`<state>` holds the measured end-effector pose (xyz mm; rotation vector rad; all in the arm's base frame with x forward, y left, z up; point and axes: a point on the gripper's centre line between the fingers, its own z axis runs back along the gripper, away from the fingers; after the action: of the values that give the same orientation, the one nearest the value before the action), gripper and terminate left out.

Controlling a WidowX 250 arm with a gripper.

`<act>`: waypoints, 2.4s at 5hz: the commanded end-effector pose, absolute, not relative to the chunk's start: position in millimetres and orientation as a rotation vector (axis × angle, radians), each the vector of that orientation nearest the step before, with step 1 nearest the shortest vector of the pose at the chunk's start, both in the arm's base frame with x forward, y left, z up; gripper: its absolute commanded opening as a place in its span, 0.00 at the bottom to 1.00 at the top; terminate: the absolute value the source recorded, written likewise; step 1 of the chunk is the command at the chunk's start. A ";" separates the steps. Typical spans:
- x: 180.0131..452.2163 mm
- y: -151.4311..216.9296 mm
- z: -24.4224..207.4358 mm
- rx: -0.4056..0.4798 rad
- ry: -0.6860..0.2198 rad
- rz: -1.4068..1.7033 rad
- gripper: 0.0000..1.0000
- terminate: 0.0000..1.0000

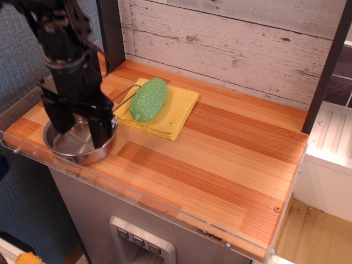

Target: Move pot to right side of table. pot is off-center right

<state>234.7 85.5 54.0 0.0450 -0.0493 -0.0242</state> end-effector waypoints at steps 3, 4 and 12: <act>247.2 79.7 21.5 0.090 -0.052 -0.082 0.00 0.00; 244.4 78.8 18.8 0.109 -0.050 -0.074 0.00 0.00; 245.4 -74.0 68.2 -0.035 -0.239 -0.368 0.00 0.00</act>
<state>247.1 -74.6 59.2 -0.0296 -0.1969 -0.3602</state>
